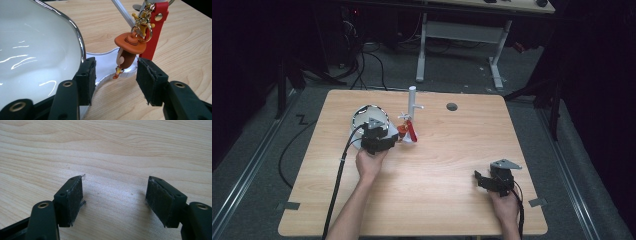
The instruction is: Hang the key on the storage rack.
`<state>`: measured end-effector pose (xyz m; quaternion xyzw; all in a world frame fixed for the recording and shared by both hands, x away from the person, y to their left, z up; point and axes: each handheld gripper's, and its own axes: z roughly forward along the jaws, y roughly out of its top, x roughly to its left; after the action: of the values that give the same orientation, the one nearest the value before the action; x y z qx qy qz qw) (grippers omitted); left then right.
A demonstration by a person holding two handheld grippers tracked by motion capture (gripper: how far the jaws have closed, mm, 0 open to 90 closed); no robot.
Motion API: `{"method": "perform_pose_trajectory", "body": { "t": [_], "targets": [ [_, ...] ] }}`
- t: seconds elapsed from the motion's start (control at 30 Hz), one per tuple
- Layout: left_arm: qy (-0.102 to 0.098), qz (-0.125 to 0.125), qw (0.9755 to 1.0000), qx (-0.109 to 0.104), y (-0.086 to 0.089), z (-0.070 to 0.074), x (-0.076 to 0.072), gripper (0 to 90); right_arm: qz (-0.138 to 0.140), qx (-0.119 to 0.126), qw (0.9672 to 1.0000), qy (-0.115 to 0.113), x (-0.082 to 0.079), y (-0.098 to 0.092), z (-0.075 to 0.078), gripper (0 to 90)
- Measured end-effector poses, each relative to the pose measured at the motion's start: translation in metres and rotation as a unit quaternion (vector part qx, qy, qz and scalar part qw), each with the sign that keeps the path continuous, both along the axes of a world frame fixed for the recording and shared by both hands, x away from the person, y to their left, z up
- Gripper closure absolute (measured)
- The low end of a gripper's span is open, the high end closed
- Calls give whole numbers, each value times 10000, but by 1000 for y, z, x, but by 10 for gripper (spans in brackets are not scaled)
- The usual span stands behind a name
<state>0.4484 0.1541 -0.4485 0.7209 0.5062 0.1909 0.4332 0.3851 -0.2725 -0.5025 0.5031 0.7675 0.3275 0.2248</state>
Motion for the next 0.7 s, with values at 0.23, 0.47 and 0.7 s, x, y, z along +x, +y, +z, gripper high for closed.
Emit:
{"method": "perform_pose_trajectory", "body": {
  "t": [0.23,0.47,0.7],
  "targets": [
    [-72,2,10000,30,13,4,-14,466,6,-7,10000,-3,0,0,0,301],
    [-159,10,9998,81,22,11,-25,455,8,-10,10000,-4,0,0,0,302],
    [-219,-1,9997,147,21,15,-31,427,7,-7,10000,-3,0,0,0,301]
  ]
}}
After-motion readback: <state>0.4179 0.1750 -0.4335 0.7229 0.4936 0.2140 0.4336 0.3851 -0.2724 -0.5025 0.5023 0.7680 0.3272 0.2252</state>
